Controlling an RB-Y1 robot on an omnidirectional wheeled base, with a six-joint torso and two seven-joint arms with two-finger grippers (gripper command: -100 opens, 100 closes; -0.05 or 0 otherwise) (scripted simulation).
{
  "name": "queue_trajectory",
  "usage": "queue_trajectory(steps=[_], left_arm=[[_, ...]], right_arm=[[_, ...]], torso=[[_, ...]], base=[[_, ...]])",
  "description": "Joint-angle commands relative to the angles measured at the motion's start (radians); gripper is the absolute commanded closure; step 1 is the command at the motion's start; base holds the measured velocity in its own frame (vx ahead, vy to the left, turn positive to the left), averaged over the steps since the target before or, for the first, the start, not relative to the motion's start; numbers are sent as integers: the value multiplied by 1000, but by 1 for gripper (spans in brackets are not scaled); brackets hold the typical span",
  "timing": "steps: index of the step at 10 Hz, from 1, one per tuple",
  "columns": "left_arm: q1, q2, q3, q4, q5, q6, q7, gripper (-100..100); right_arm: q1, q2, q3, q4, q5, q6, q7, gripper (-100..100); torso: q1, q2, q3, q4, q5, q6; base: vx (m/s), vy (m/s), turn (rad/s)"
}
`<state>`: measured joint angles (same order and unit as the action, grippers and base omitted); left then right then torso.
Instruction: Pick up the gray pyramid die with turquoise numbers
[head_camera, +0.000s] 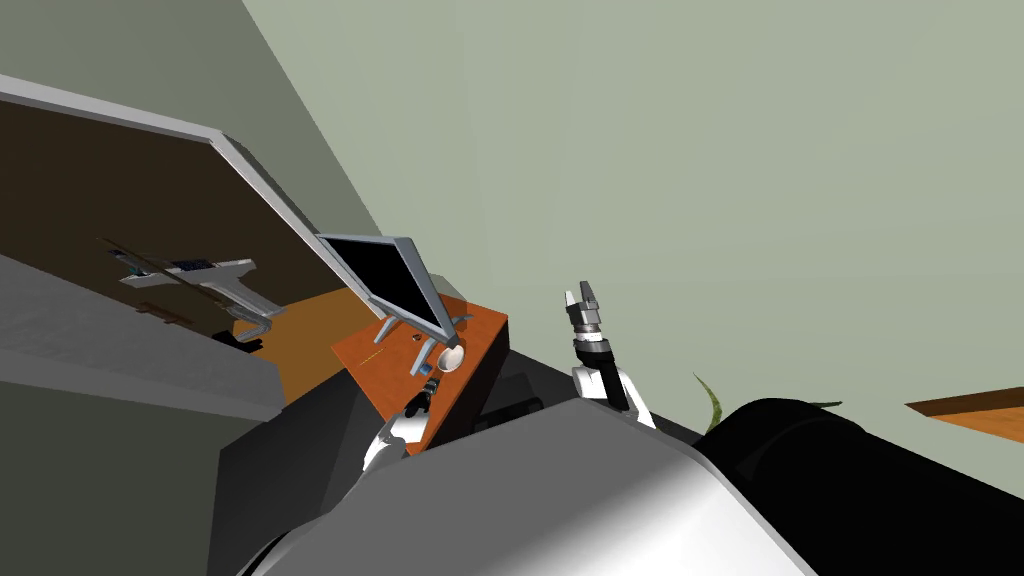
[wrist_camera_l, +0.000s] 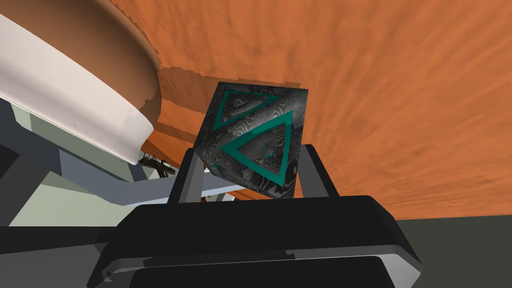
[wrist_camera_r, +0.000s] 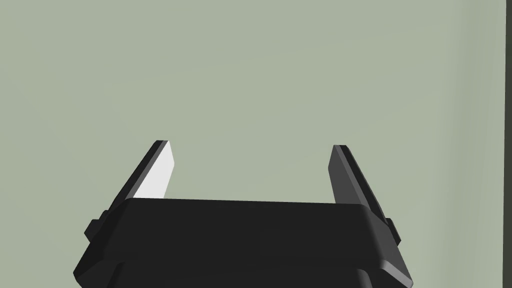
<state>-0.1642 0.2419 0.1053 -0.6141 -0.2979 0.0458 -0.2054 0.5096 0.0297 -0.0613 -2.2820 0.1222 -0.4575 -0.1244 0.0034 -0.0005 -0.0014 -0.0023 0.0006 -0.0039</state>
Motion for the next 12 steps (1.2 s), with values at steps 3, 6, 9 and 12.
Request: queue_trajectory(steps=[3, 6, 9, 12], left_arm=[[0, 0, 0, 0, 0, 0, 0, 0], [3, 31, -99, -37, 40, 30, 27, 100], [7, 57, -193, -80, 77, 58, 52, 100], [10, 74, -257, -109, 102, 77, 68, 100]], right_arm=[[0, 0, 0, 0, 0, 0, 0, 0], [0, 0, 0, 0, 0, 0, 0, 0], [0, 0, 0, 0, 0, 0, 0, 0], [0, 0, 0, 0, 0, 0, 0, 0]], torso=[[0, 0, 0, 0, 0, 0], [-3, -3, -2, -1, -1, -1], [-2, -1, -1, 0, -1, 0], [0, 0, 0, 0, -1, 0]], base=[[0, 0, 0], [32, -35, 136], [11, -21, 146], [2, -7, 92]])
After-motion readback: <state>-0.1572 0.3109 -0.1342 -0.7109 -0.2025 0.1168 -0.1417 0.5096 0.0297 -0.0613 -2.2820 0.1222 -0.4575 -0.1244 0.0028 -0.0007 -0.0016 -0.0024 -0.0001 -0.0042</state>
